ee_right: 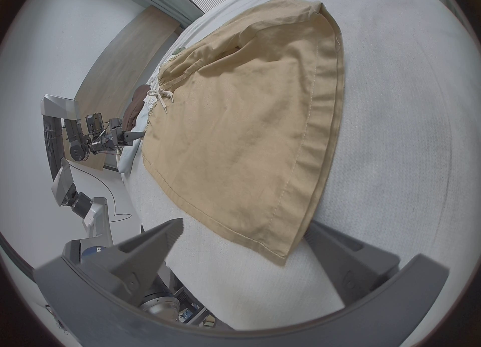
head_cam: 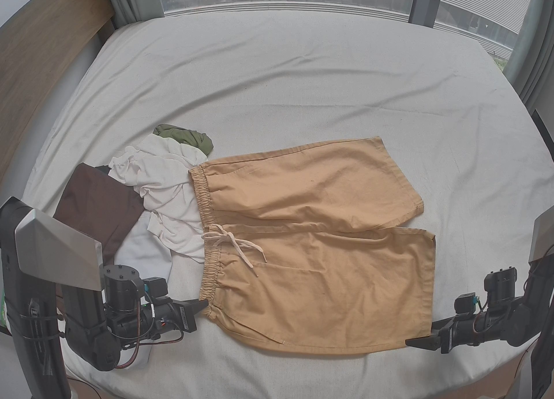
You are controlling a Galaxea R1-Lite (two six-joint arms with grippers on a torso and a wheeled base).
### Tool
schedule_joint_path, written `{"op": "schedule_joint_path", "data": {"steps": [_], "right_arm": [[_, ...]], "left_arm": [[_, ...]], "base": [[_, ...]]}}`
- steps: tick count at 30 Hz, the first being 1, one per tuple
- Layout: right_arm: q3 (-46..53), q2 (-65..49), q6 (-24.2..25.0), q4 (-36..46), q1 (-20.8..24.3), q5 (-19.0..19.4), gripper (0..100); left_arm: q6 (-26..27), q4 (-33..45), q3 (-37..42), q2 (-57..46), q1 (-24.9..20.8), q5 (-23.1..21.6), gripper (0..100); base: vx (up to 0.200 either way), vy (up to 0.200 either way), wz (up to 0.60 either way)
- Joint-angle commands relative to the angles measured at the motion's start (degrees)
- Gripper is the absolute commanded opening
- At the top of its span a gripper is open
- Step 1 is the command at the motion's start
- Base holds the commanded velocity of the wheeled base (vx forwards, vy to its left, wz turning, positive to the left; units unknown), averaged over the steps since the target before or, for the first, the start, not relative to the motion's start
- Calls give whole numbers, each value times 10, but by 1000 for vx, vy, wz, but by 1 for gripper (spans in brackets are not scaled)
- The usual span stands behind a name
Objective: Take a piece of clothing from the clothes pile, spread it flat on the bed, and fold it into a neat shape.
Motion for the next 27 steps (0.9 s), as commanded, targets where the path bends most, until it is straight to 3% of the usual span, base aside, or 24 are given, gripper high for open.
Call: {"op": "schedule_joint_path", "data": {"steps": [1, 18, 27], "right_arm": [[10, -2, -8, 7, 0, 0, 0], [10, -7, -12, 10, -2, 0, 0], [10, -108, -27, 136, -2, -2, 0]], "left_arm": [[0, -1, -1, 1, 0, 0, 0], [-3, -1, 5, -8, -2, -1, 0], [0, -1, 95, -58, 1, -60, 0]], "base": [[0, 0, 0], [0, 0, 0], [0, 0, 0]]}}
